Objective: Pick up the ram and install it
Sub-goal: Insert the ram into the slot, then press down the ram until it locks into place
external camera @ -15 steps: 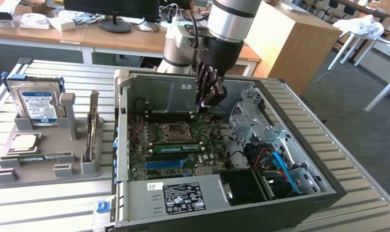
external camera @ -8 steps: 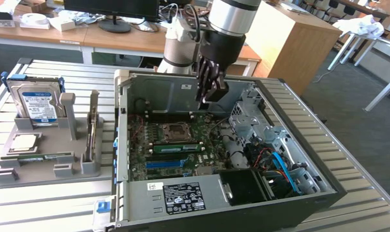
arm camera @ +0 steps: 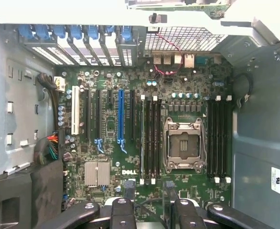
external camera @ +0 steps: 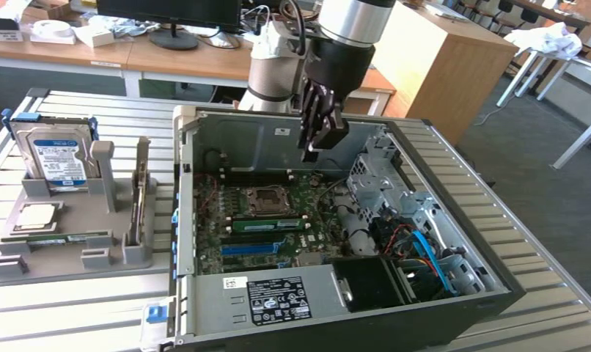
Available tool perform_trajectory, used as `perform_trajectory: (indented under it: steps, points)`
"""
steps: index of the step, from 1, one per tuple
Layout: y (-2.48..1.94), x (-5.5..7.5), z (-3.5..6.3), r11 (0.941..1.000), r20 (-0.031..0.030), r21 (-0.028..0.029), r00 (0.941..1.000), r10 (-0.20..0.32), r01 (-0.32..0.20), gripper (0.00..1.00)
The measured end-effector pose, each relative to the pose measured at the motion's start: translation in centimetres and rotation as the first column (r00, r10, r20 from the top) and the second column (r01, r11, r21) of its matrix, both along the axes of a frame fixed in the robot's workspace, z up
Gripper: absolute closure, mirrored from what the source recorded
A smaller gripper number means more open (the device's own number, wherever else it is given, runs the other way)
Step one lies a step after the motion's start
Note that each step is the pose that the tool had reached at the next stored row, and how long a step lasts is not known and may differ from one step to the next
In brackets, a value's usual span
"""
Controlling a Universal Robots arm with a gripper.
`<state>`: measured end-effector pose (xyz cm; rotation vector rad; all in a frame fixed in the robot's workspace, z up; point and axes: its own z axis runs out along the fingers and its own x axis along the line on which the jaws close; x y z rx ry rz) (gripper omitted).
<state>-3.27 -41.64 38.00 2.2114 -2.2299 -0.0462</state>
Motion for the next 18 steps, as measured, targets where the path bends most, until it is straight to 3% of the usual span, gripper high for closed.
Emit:
perform_trajectory:
  steps: [18]
  points:
    - [0.0, 0.0, 0.42, 1.0, -0.0001, -0.0001, 1.0, 0.0, 0.0, 0.63]
